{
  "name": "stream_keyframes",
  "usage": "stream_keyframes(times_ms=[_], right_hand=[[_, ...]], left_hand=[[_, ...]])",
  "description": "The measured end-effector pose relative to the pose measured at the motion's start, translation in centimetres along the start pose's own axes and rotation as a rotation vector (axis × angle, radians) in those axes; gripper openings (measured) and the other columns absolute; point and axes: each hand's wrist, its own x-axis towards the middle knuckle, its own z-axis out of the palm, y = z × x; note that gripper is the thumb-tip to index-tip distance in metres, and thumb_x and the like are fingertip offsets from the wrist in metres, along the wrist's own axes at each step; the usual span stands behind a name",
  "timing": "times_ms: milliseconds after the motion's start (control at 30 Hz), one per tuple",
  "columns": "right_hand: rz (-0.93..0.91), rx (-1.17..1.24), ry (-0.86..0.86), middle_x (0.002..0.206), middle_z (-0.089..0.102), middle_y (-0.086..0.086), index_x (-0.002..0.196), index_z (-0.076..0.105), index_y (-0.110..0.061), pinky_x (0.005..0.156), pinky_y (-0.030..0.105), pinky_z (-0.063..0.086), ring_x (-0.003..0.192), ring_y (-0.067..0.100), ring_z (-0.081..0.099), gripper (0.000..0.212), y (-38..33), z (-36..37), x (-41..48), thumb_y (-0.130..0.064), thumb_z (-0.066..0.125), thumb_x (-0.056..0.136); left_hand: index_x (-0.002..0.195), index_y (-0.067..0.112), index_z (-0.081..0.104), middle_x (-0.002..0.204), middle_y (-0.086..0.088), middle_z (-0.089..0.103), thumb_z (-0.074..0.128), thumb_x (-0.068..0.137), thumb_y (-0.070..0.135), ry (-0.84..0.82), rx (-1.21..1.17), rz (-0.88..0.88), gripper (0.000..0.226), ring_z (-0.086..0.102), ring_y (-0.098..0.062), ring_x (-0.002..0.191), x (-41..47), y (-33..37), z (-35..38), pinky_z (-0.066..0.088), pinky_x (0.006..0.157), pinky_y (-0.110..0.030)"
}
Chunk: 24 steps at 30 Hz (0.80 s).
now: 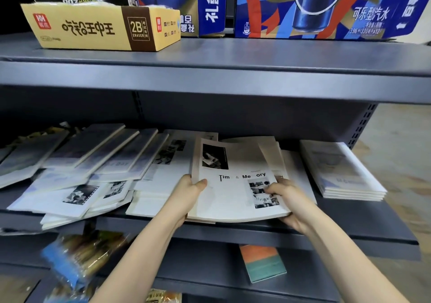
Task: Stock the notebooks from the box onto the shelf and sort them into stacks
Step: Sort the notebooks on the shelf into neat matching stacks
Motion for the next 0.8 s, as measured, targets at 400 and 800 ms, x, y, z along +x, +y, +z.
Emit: stream_keyframes(times_ms=[400, 800], right_hand=[[-0.077, -0.103, -0.019, 0.107, 0.069, 0.011, 0.115, 0.055, -0.008, 0.084, 0.040, 0.052, 0.099, 0.028, 0.066, 0.025, 0.0, 2.2, -0.4, 0.000, 0.050, 0.092], [-0.095, -0.063, 0.009, 0.133, 0.045, 0.006, 0.143, 0.028, -0.010, 0.110, 0.046, 0.023, 0.126, 0.020, 0.040, 0.049, 0.2, 8.1, 0.8, -0.005, 0.045, 0.097]], left_hand=[[0.103, 0.014, 0.060, 0.103, -0.007, 0.066, 0.055, 0.093, 0.027, 0.008, -0.194, -0.080, 0.016, 0.060, -0.027, 0.103, -1.0, 0.4, -2.8, 0.047, 0.095, -0.043], [0.133, -0.003, 0.042, 0.120, -0.020, 0.063, 0.055, 0.088, 0.012, -0.026, -0.693, 0.019, 0.049, 0.063, -0.031, 0.107, -2.3, -0.6, -6.5, 0.057, 0.081, -0.041]])
